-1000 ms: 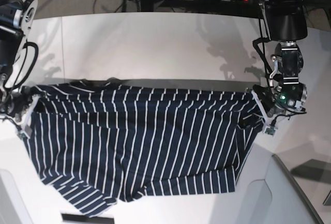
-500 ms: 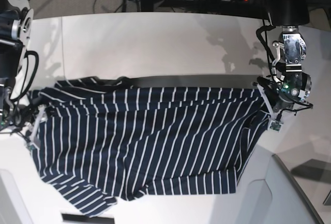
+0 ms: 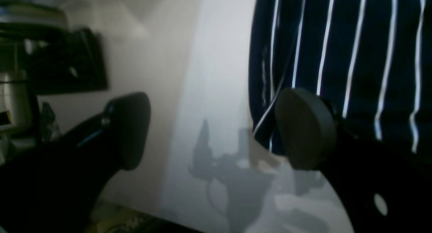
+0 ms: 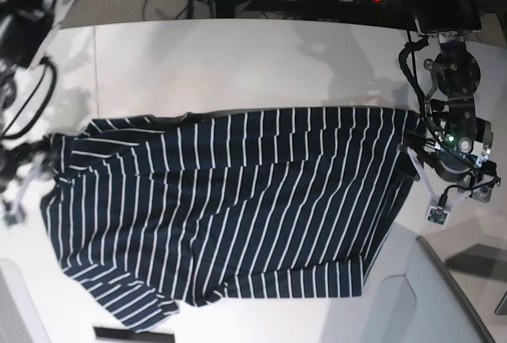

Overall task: Layout the t-shirt on the table in an organized manner, then fold the t-shirt properly
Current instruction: 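Release the shirt with both grippers, then grasp the shirt edge with both grippers and pull it apart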

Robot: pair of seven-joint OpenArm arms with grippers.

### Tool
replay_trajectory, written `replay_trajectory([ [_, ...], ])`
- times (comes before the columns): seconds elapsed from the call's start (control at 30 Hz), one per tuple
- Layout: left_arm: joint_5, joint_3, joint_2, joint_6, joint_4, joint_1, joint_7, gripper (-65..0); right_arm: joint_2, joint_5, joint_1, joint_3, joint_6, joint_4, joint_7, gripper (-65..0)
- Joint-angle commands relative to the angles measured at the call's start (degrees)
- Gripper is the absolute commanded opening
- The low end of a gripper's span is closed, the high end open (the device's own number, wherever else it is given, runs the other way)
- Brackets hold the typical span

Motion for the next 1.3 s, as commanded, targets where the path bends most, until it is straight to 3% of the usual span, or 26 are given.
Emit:
replay_trajectory([
  [0.0,0.18,0.27,-0.62,0.30,-0.14,-1.87,-0.35,-6.4,-0.36,-0.06,-0.67,0.10,-0.32,2.50,0.33,-10.8],
  [0.13,0.09,0.18,1.14,0.30,-9.10,-6.80,-1.41,-6.7,-6.34,-0.06,-5.68,0.62,-0.67,2.94,0.59,-12.2],
  [0.2,0.09,0.18,1.31,0.30,-13.24,-8.03,-4.31,-11.0,-8.01,-0.06,-6.74,0.71,-0.67,2.15,0.68,-14.1],
  [0.3,0.09,0.53,1.58,0.30,-19.21,-8.47,-10.29,-30.6,-10.12,-0.06,-7.61,0.71,-0.67,0.21,4.02,-15.3],
  [0.43,0.18,0.00,2.98,0.48,-24.14,-8.47,-17.32,-65.0,-10.29,-0.06,-7.61,0.89,-0.67,-5.94,10.26,-15.3],
  [0.67,0.53,-0.09,2.63,0.57,-30.12,-8.38,-21.89,-65.0,-9.59,-0.15,-6.47,0.98,-0.67,-14.82,17.30,-15.3],
  [0.87,0.45,-0.17,2.10,0.57,-31.08,-7.94,-22.59,-65.0,-8.98,-0.15,-3.83,0.98,-0.67,-20.62,18.79,-15.9],
  [0.93,0.53,-0.17,2.10,0.57,-31.08,-7.94,-22.51,-65.0,-8.98,-0.15,-3.83,0.98,-0.67,-20.71,18.53,-24.6],
  [1.03,0.53,-0.17,2.10,0.57,-30.99,-7.94,-22.51,-65.0,-8.98,-0.15,-3.92,0.98,-0.67,-20.53,16.59,-58.2],
  [1.07,0.53,-0.17,2.02,0.57,-30.99,-7.94,-22.51,-65.0,-8.98,-0.15,-3.92,0.98,-0.67,-20.27,15.19,-65.0],
  [1.13,0.53,-0.17,1.84,0.57,-30.91,-7.94,-22.51,-65.0,-8.89,-0.24,-5.07,0.98,-0.67,-16.75,11.76,-62.7],
  [1.27,0.53,-0.17,1.84,0.57,-30.82,-7.94,-22.33,-65.0,-8.45,-0.24,-9.64,0.80,-0.58,-5.41,5.78,-65.0],
])
